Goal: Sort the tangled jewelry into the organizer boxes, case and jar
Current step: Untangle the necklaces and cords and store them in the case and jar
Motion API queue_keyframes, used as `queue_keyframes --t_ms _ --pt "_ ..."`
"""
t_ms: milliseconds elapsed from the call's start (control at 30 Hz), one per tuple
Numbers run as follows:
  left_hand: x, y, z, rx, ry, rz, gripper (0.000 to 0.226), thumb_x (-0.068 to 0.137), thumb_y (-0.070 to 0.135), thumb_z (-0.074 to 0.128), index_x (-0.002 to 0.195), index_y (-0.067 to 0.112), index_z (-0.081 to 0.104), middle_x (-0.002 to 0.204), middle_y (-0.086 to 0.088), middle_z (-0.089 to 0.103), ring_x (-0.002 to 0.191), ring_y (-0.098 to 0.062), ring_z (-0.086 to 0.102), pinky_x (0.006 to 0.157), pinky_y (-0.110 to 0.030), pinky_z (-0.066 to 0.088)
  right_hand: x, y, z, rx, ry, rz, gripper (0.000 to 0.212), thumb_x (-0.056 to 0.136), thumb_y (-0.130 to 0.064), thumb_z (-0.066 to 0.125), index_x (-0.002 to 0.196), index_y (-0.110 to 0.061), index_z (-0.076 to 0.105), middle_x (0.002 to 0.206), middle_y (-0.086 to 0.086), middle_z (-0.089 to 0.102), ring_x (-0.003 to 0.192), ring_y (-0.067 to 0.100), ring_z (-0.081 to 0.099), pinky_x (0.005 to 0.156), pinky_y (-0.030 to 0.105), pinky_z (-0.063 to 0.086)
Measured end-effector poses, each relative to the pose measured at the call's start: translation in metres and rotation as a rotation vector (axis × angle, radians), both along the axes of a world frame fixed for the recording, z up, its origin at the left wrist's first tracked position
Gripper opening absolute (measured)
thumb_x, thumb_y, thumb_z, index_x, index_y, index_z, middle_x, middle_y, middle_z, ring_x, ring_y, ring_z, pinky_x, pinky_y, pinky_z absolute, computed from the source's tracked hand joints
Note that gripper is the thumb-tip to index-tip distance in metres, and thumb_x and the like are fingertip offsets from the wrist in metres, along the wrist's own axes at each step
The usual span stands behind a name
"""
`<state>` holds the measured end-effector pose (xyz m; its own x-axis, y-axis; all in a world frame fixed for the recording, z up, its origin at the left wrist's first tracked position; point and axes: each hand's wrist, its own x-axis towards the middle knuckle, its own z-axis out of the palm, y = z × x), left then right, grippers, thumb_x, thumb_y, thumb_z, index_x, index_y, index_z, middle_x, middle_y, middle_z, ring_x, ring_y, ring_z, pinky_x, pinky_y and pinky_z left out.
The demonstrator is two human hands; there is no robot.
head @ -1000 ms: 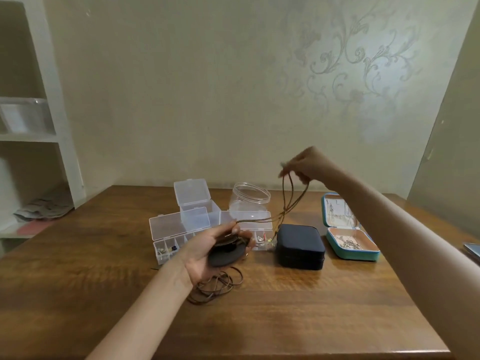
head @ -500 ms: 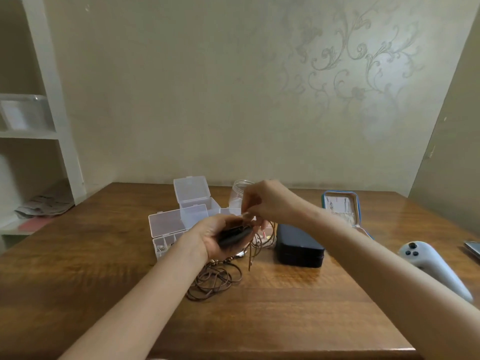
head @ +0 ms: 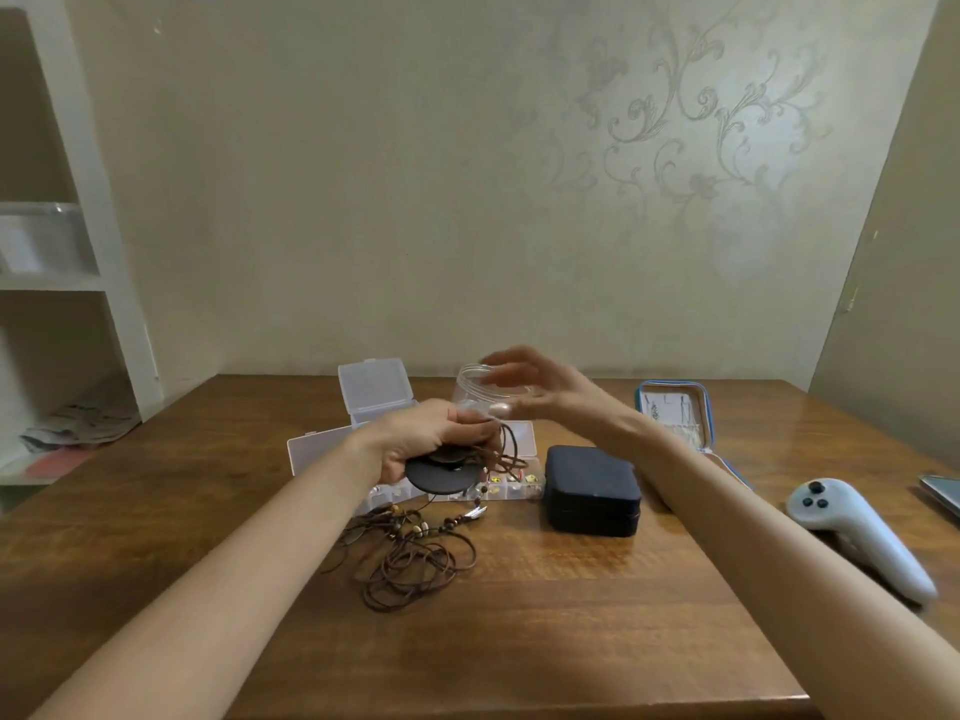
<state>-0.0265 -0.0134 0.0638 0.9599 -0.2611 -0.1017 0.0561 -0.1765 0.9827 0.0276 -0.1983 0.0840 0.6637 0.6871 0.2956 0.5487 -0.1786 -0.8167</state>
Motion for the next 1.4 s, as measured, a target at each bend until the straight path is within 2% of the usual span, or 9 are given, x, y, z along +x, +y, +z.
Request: queue_keyframes --t_ms 133,233,400,567,700,833,1000,1300,1400 --pt "0.001 0.000 0.020 0.170 -0.186 -0.127 0.018 0.090 0.021 0.053 0.083 0.007 0.062 0.076 -0.004 0.067 0.067 -0.013 0.064 0.069 -0.023 0.050 0.007 -0.006 -0.013 -0.180 0.113 0.124 0.021 0.089 -0.013 0.063 0.108 -0.004 0.064 0.097 0.005 0.070 0.084 0.006 0.066 0.072 0.017 0.050" --pt "0.007 0.010 0.025 0.182 -0.267 -0.057 0.025 0.086 0.028 0.053 0.078 0.005 0.060 0.074 -0.007 0.065 0.065 -0.016 0.065 0.066 -0.021 0.050 0.013 -0.016 -0.011 0.105 0.290 0.040 0.012 0.083 -0.012 0.060 0.082 -0.001 0.064 0.072 0.002 0.067 0.066 0.010 0.062 0.065 0.019 0.051" --pt "0.015 0.011 0.017 0.072 -0.228 -0.025 0.023 0.091 0.022 0.050 0.076 0.006 0.056 0.077 -0.005 0.070 0.070 -0.020 0.068 0.071 -0.023 0.053 0.025 -0.024 0.000 0.582 0.549 0.133 0.027 0.084 -0.018 0.051 0.062 -0.011 0.064 0.082 0.009 0.063 0.088 0.024 0.065 0.091 0.038 0.054" --pt "0.030 0.005 0.009 -0.157 -0.201 0.049 0.020 0.080 0.033 0.058 0.073 0.015 0.064 0.110 -0.021 0.065 0.102 -0.033 0.062 0.094 -0.039 0.044 0.036 -0.024 0.019 0.856 0.688 0.042 0.031 0.096 -0.014 0.044 0.067 -0.007 0.054 0.070 0.005 0.054 0.078 0.024 0.060 0.073 0.034 0.058" --pt "0.059 0.000 0.014 -0.282 -0.233 0.229 0.016 0.081 0.028 0.064 0.076 0.015 0.073 0.102 -0.010 0.069 0.101 -0.025 0.059 0.090 -0.031 0.046 0.068 -0.025 0.028 0.650 0.476 -0.205 0.029 0.096 -0.024 0.050 0.069 -0.015 0.055 0.075 -0.002 0.060 0.078 0.012 0.056 0.076 0.027 0.046" --pt "0.102 -0.006 0.028 0.233 -0.404 0.294 0.022 0.084 0.030 0.068 0.093 0.009 0.068 0.096 -0.008 0.068 0.095 -0.024 0.061 0.080 -0.030 0.050 0.106 -0.020 0.042 0.593 0.369 -0.377 0.026 0.094 -0.024 0.057 0.070 -0.014 0.062 0.074 0.002 0.060 0.053 0.006 0.037 0.046 0.016 0.032" --pt "0.164 -0.009 0.038 0.507 -0.411 0.454 0.023 0.086 0.027 0.068 0.093 0.005 0.069 0.087 -0.006 0.063 0.082 -0.020 0.058 0.071 -0.028 0.048 0.119 -0.003 0.045 0.516 0.124 -0.274 0.023 0.092 -0.019 0.060 0.075 -0.005 0.065 0.069 0.009 0.063 0.055 0.012 0.051 0.052 0.019 0.043" --pt "0.241 0.025 0.022 -0.102 -0.115 0.842 0.011 0.086 -0.006 0.051 0.084 -0.001 0.061 0.106 -0.022 0.064 0.088 -0.035 0.067 0.078 -0.047 0.057 0.157 0.023 -0.021 -0.154 -0.505 -0.294 0.012 0.090 -0.013 0.062 0.098 -0.013 0.072 0.073 0.004 0.070 0.067 0.017 0.063 0.067 0.031 0.050" --pt "0.246 0.016 0.013 0.011 -0.103 0.853 0.024 0.089 -0.005 0.044 0.109 -0.007 0.058 0.116 -0.020 0.060 0.083 -0.038 0.068 0.071 -0.042 0.059 0.181 0.028 -0.033 -0.324 -0.581 -0.314 0.011 0.087 -0.013 0.065 0.094 -0.013 0.074 0.082 0.009 0.071 0.077 0.025 0.063 0.072 0.032 0.048"
